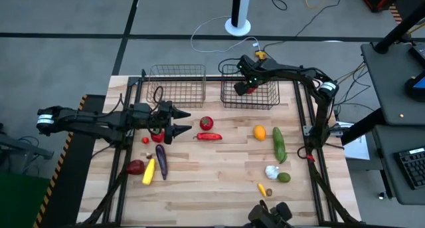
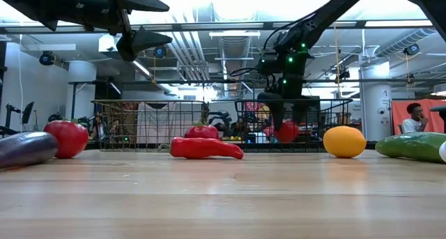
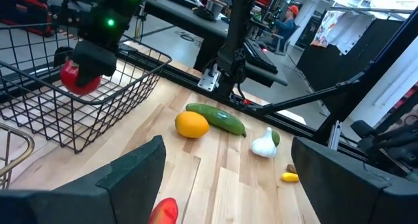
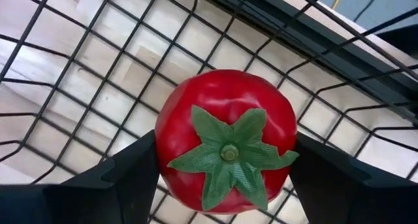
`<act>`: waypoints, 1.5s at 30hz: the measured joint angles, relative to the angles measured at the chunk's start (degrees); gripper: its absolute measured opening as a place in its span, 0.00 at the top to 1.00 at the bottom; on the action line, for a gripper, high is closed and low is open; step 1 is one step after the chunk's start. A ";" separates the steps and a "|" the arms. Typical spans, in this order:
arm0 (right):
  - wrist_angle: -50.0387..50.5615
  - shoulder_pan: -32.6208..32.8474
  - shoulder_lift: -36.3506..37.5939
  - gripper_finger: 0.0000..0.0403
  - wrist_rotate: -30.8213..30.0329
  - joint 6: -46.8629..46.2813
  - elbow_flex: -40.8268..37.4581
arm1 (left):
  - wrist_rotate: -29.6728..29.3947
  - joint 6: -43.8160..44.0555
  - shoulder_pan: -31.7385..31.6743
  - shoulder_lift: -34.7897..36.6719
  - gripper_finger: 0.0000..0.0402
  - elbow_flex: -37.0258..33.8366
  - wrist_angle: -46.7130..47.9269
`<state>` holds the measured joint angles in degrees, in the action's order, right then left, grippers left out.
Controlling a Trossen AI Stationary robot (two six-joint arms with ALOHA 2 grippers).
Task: Sort produce into baskets
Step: Put the right large red tomato into the right wire basket
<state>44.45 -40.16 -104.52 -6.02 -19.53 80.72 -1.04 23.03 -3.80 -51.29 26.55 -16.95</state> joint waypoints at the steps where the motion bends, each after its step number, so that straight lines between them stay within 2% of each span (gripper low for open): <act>1: -0.63 0.00 0.01 0.30 0.00 -0.02 -0.21 | -0.02 0.00 0.00 0.00 0.22 0.00 0.00; 17: -6.53 0.00 0.03 0.30 -0.02 -1.51 -2.04 | -0.04 0.00 0.01 0.00 0.22 0.00 -0.09; 32: -7.99 0.02 -0.51 0.30 -0.02 -1.40 -2.11 | -0.04 0.00 0.01 0.00 0.22 0.00 -0.13; 38: -7.78 0.02 -0.51 0.30 -0.02 2.49 -2.11 | -0.04 0.00 -0.01 -0.02 0.22 0.00 -0.13; 45: -3.17 0.00 -0.51 0.30 -0.35 5.92 -2.11 | -0.04 -0.50 0.01 -0.02 0.22 0.00 -0.15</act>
<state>41.29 -40.16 -105.03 -6.37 -13.61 78.61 -1.08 22.52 -3.79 -51.31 26.55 -17.10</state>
